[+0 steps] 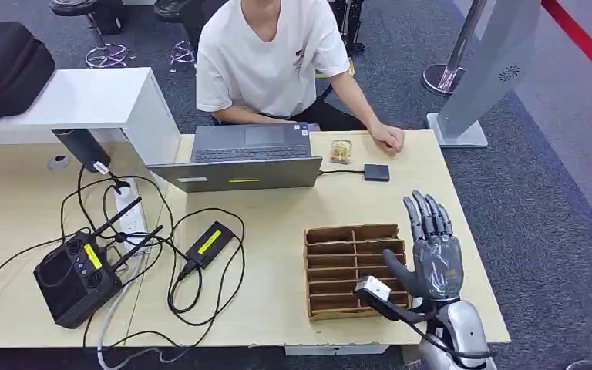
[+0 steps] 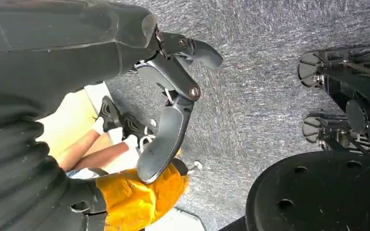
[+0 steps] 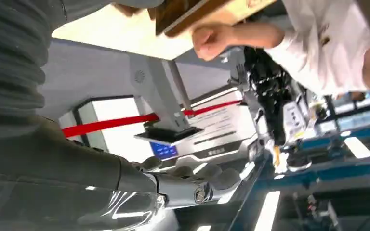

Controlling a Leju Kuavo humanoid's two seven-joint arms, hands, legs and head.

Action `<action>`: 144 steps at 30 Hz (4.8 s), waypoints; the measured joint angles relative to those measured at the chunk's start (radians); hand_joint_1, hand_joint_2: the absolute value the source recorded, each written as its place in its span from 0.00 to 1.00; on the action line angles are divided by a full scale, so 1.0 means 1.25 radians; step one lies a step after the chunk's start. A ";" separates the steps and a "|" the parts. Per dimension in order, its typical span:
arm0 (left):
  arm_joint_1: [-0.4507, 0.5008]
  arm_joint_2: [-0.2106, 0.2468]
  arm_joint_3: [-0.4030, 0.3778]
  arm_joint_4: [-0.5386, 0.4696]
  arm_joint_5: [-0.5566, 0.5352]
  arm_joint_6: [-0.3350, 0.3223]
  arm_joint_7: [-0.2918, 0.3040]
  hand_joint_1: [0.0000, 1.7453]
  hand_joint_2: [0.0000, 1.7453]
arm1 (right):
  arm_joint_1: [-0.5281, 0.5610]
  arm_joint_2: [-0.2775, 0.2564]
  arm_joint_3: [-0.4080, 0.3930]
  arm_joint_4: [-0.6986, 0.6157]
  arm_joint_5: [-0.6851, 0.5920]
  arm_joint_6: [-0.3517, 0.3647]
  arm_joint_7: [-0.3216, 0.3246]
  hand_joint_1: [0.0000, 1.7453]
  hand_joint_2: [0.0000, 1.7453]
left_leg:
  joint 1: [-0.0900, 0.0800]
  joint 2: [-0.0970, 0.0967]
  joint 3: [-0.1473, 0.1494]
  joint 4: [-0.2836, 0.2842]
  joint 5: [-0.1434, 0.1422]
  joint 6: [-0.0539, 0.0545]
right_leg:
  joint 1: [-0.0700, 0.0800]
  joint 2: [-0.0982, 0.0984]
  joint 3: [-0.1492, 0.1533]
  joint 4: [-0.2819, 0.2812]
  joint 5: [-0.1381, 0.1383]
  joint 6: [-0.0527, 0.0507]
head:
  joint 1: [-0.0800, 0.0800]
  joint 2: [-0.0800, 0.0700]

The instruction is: Pass the card to the sensor for recognition and then transmit it.

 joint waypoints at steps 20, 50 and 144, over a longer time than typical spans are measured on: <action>0.000 0.001 0.000 0.000 0.002 -0.001 0.000 0.00 1.00 | -0.058 -0.074 0.104 0.071 -0.020 0.019 0.022 0.00 1.00 | 0.000 0.000 0.000 0.000 0.000 0.000 | 0.000 0.000 0.000 0.000 0.000 0.000 | 0.000 0.000; 0.002 -0.011 0.002 -0.035 0.008 -0.029 0.000 0.00 1.00 | -0.100 -0.074 0.125 0.084 -0.014 -0.018 0.062 0.00 1.00 | 0.000 0.000 0.000 0.000 0.000 0.000 | 0.000 0.000 0.000 0.000 0.000 0.000 | 0.000 0.000; -0.123 -0.055 -0.141 0.238 0.028 0.588 0.123 0.00 1.00 | 0.093 -0.144 0.058 -0.180 -0.025 -0.017 0.053 0.00 1.00 | -0.001 -0.002 -0.002 0.002 0.000 0.003 | -0.001 -0.002 -0.001 -0.001 0.001 0.003 | 0.000 0.000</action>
